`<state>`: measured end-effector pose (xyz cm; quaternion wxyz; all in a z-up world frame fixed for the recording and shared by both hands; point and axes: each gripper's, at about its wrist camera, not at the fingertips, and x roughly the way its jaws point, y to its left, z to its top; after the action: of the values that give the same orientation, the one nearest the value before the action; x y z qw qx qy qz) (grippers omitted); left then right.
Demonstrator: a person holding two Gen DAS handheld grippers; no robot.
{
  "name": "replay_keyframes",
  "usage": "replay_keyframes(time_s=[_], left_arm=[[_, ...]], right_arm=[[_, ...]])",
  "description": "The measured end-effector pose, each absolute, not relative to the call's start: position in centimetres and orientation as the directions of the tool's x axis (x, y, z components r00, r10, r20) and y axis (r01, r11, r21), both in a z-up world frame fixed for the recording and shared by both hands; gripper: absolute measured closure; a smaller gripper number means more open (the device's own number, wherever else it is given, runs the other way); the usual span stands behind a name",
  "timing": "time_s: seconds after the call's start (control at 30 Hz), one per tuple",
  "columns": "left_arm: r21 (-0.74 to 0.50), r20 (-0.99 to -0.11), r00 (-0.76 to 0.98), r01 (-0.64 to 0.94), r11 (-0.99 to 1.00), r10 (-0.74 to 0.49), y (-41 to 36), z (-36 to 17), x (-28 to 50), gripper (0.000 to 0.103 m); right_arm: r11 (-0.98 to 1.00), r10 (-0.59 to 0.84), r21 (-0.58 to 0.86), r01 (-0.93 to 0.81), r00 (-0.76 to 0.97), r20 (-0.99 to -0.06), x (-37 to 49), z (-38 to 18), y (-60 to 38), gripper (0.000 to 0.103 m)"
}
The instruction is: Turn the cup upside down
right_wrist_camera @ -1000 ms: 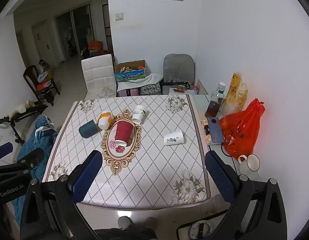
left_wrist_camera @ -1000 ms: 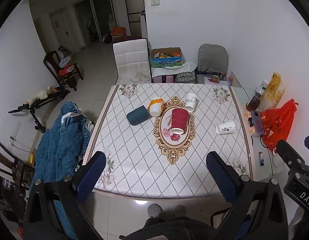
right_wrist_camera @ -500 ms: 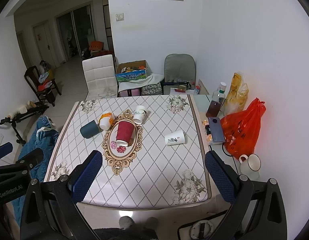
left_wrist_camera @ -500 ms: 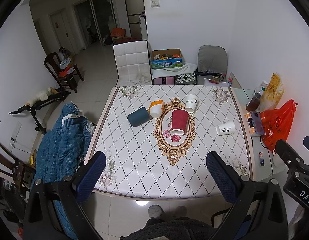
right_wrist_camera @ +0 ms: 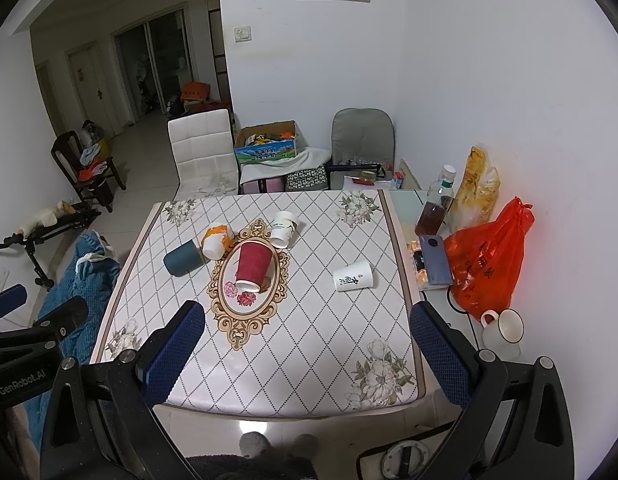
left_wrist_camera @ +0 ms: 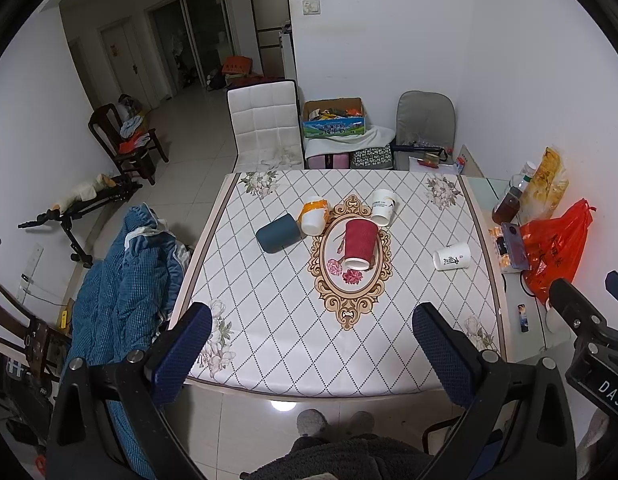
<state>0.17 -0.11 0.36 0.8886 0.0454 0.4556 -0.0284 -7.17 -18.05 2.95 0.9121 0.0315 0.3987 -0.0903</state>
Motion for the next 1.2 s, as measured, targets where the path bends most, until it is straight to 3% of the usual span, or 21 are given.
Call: replay_keyframes(time_s=[1.2], left_arm=[[0.053,-0.808,0.588,0.090,0.994,-0.010,-0.09,1.14,0.27,0.000]], right_arm=[[0.982,-0.130,-0.003,0.188,0.669,-0.732,-6.60,3.29,-17.67,0.000]])
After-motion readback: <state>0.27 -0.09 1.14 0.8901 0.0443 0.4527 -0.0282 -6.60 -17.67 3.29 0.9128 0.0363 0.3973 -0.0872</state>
